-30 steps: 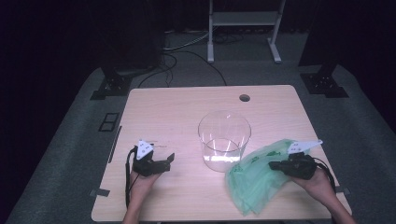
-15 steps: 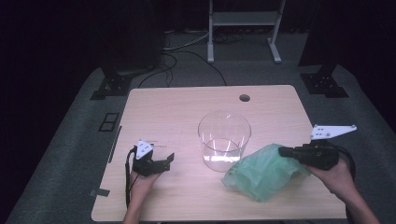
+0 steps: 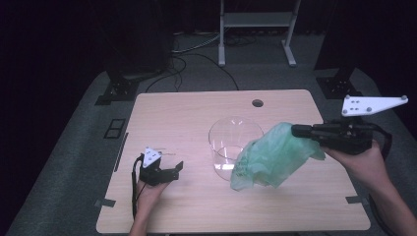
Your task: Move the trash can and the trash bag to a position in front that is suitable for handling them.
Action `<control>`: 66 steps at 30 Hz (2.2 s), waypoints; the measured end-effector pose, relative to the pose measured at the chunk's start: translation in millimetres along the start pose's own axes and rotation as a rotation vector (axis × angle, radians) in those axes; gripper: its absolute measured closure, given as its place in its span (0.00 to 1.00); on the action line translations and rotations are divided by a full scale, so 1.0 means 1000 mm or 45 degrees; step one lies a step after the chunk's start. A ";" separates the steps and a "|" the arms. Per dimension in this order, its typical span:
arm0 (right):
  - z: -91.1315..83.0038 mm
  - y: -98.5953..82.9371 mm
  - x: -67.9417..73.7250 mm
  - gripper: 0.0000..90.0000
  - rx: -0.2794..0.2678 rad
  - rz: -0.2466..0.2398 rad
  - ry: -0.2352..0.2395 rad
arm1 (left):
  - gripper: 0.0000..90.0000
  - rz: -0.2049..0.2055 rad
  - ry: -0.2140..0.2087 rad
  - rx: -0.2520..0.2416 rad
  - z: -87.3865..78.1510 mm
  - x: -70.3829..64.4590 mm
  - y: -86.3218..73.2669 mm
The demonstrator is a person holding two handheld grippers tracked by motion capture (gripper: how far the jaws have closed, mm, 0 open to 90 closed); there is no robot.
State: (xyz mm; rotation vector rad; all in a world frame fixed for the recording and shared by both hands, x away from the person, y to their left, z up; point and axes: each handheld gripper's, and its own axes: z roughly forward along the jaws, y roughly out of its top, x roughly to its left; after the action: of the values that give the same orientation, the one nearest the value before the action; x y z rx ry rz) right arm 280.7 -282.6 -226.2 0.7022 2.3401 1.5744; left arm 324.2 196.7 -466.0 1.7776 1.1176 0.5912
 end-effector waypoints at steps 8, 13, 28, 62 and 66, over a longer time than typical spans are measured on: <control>0.025 0.039 0.012 1.00 -0.028 -0.061 0.060 | 0.06 -0.019 -0.001 0.002 0.000 0.004 -0.002; 0.045 0.052 0.013 1.00 -0.043 -0.056 0.108 | 0.06 -0.032 -0.006 0.003 0.001 0.005 -0.003; 0.114 0.061 0.012 1.00 -0.010 0.013 0.196 | 0.06 -0.061 -0.013 0.008 0.001 0.010 -0.005; 0.190 0.012 -0.029 1.00 0.189 0.182 0.123 | 0.06 -0.103 -0.001 0.008 0.002 0.019 -0.009; 0.188 -0.004 -0.041 0.99 0.237 0.210 0.098 | 0.06 -0.099 -0.003 0.015 0.003 0.019 -0.009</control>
State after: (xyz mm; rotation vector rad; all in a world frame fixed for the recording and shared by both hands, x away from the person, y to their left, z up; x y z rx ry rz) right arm 398.7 -153.7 -306.9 0.9123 2.5687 1.4836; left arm 331.5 213.7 -476.9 1.7361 1.1851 0.5365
